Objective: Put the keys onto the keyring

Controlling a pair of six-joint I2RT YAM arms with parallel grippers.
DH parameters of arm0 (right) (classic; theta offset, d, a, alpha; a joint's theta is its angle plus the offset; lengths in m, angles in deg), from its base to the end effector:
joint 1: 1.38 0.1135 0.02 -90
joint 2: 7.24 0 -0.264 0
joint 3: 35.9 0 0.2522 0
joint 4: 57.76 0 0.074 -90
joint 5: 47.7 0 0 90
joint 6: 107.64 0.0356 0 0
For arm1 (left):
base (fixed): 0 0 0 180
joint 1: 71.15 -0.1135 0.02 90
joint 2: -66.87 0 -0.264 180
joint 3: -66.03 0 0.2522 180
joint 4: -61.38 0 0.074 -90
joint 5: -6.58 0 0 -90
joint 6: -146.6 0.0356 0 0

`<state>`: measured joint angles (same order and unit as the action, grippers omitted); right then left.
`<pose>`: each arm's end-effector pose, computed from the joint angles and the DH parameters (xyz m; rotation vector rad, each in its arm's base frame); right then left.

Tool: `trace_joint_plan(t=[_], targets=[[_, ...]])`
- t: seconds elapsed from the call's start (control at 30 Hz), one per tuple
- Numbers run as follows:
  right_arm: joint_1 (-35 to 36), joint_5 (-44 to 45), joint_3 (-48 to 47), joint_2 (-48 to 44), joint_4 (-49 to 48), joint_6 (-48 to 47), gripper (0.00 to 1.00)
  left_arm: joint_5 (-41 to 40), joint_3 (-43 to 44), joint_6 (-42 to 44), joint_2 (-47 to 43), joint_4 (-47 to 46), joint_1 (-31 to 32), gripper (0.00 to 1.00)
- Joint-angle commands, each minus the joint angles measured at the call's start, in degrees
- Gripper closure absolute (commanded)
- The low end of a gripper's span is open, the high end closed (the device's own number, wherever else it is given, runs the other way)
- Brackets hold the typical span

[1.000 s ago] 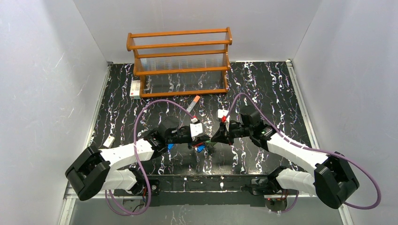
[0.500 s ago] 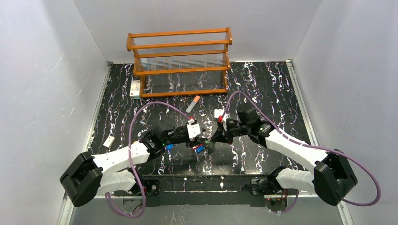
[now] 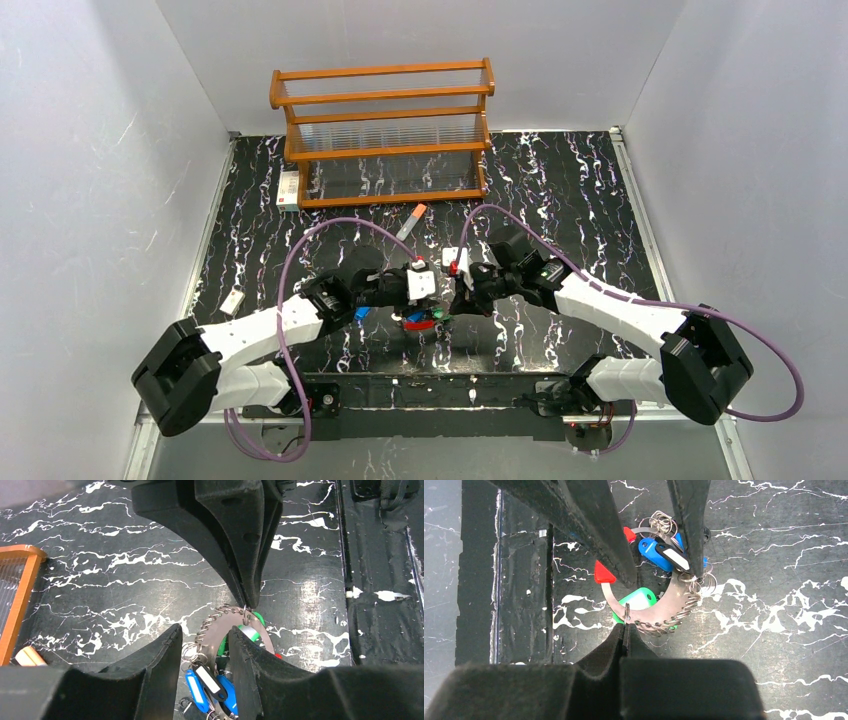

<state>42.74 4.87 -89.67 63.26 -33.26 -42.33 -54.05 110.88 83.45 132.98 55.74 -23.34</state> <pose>0.1646 0.1898 0.2224 -1.5561 1.6608 0.9232 0.1545 -0.1964 0.2352 1.4015 1.2366 -0.7254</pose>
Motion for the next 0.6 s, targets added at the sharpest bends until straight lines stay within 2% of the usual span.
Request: trace_joint_plan(t=[0.0, 0.17, 0.33, 0.57], targets=[[0.86, 0.46, -2.98, -0.19, 0.25, -0.73, 0.99, 4.02, 2.54, 0.73, 0.74, 1.49, 0.18, 0.63], [0.97, 0.87, -2.53, -0.46, -0.82, -0.09, 0.99, 6.77, 2.03, -1.48, 2.01, -0.84, 0.23, 0.63], [0.98, 0.53, -2.35, -0.45, -1.41, 0.43, 0.99, 9.68, 0.8, -4.56, 3.63, -4.85, 0.23, 0.67], [1.01, 0.81, -2.41, -0.62, -1.46, 0.67, 0.99, 10.42, 0.58, -5.97, 5.4, -5.84, 0.2, 0.68]])
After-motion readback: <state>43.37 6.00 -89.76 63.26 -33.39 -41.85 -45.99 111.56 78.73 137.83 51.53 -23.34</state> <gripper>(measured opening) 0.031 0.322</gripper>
